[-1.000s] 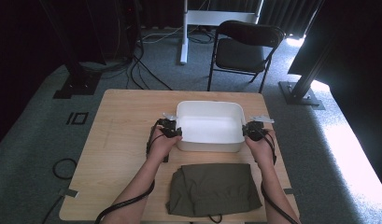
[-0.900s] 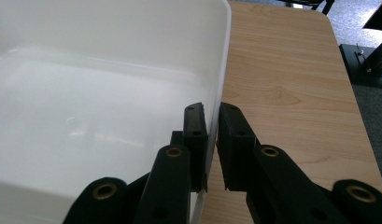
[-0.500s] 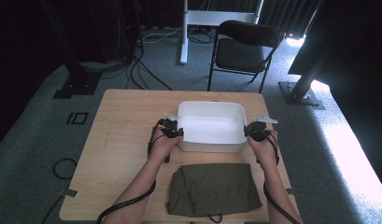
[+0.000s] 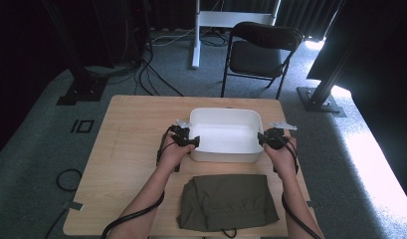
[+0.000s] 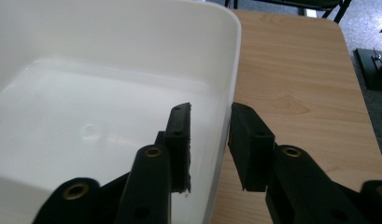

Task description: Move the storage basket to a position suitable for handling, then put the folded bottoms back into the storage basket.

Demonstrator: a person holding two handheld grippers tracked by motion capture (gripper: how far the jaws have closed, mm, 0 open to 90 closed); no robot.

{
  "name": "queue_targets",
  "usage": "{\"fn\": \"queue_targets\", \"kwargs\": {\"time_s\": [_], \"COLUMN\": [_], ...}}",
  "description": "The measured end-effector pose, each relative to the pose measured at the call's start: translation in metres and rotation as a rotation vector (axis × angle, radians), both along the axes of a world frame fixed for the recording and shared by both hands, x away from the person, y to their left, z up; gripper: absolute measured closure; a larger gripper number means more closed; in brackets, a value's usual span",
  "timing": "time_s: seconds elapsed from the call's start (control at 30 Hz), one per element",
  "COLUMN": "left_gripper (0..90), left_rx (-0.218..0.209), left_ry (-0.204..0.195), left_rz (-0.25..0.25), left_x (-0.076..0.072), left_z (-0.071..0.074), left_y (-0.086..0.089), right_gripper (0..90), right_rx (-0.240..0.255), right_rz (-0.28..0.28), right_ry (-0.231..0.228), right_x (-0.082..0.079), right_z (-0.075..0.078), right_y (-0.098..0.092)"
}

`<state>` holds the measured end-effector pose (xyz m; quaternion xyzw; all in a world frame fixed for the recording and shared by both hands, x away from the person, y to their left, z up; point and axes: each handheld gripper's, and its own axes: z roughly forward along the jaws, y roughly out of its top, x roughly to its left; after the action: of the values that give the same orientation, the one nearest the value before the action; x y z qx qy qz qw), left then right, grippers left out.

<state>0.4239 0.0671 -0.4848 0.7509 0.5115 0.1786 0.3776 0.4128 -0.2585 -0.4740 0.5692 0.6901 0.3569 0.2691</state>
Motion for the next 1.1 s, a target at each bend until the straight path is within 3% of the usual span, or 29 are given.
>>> {"fn": "queue_targets", "kwargs": {"time_s": [0.1,0.27,0.4,0.5,0.6,0.7,0.8,1.1], "left_gripper": [43.7,38.6,34.0,29.7,20.8,20.8,20.7,20.7], "left_rx": [0.011,-0.004,-0.017,-0.03,-0.053,-0.062,-0.047,-0.086], "left_ry": [0.002,-0.018,-0.045,-0.078,-0.1,-0.121,-0.109,-0.13], "left_rz": [-0.037,-0.045,-0.07,-0.094,-0.112,-0.132,-0.15,-0.171], "left_x": [0.001,0.002,0.002,0.0,-0.003,-0.009,-0.015,-0.035], "left_z": [0.004,0.011,0.016,0.021,0.026,0.031,0.034,0.04], "left_y": [0.0,0.005,0.008,0.01,0.011,0.015,0.021,0.036], "right_gripper": [61.0,47.9,28.1,18.0,16.9,16.9,13.1,13.1], "right_rx": [0.015,0.044,0.05,0.053,0.086,0.071,0.101,0.084], "right_rz": [0.008,0.05,0.1,0.103,0.11,0.145,0.171,0.187], "right_ry": [-0.014,-0.038,-0.075,-0.101,-0.122,-0.135,-0.119,-0.151], "right_x": [0.0,0.0,0.001,-0.001,-0.003,-0.008,-0.013,-0.031], "right_z": [0.004,0.01,0.013,0.015,0.018,0.021,0.024,0.033], "right_y": [0.0,-0.001,-0.001,0.001,0.004,0.007,0.01,0.013]}}
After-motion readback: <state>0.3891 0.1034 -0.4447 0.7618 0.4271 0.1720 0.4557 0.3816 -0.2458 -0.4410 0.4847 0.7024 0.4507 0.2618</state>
